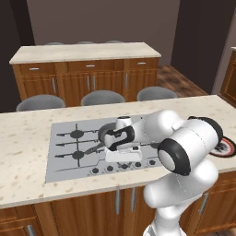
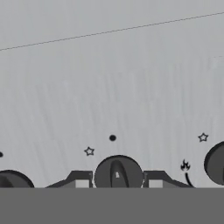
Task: Pick the croissant and place it on the pan. Then turn on the stove to warm the croissant.
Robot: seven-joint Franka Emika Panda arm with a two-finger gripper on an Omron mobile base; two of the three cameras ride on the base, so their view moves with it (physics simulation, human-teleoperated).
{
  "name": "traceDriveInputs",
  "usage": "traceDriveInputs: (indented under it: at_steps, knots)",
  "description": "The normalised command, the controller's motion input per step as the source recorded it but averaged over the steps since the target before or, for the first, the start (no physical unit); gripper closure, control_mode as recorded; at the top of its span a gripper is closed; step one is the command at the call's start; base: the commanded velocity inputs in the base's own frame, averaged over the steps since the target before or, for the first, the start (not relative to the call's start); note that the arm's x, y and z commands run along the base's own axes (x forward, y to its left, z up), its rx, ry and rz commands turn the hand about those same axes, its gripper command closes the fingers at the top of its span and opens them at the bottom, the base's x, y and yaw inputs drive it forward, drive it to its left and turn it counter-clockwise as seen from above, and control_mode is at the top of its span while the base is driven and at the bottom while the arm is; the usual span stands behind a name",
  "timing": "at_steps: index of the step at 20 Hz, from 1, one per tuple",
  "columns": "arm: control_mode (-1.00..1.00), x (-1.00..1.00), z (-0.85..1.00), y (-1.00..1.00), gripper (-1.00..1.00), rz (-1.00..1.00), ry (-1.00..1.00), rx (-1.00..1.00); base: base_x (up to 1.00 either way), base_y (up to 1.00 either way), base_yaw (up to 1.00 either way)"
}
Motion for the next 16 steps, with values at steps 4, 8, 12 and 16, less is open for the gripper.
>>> traceDriveInputs:
  at_steps: [4, 8, 12, 16]
  knots:
    - [-1.00, 0.00, -0.07, 0.00, 1.00, 0.00, 0.00, 0.00, 0.00, 0.00, 0.00]
    - [-1.00, 0.00, -0.02, 0.00, 1.00, 0.00, 0.00, 0.00, 0.00, 0.00, 0.00]
    - [-1.00, 0.00, 0.00, 0.00, 1.00, 0.00, 0.00, 0.00, 0.00, 0.00, 0.00]
    - [-1.00, -0.03, -0.06, 0.00, 1.00, 0.12, 0.00, 0.00, 0.00, 0.00, 0.00]
